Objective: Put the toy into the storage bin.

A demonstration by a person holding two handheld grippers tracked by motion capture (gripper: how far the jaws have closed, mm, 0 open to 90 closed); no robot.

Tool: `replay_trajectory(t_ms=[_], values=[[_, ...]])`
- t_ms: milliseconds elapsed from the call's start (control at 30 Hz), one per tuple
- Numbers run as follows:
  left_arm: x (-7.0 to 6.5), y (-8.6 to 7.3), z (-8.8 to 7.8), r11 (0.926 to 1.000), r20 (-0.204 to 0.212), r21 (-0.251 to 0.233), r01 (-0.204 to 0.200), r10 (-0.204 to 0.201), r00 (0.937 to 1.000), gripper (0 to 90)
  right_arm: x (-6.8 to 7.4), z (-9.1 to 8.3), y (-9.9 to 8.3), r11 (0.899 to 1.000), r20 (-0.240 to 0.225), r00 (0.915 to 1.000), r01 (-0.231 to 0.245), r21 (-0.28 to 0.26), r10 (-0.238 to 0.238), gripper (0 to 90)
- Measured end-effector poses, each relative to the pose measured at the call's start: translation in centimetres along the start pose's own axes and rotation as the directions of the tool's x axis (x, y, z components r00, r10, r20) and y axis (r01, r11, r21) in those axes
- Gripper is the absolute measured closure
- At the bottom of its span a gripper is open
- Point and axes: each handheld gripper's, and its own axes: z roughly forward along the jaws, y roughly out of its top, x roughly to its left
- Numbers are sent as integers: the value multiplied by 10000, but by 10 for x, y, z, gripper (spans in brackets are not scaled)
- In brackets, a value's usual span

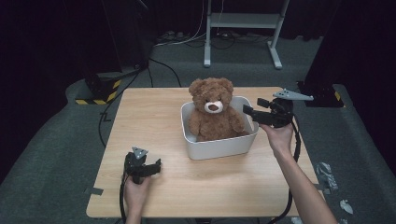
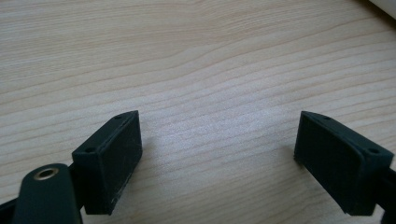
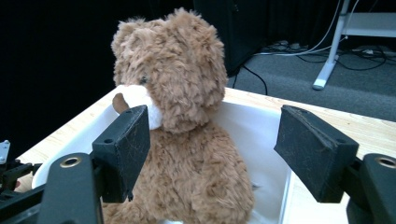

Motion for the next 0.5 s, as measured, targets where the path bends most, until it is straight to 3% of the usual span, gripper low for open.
replay_trajectory(t_ms=[500], values=[[0, 0, 0, 10000, -6, 14, 22, -22, 10000, 150, -16, -17, -8, 9993, 172, 9994, -296, -241, 300, 268]])
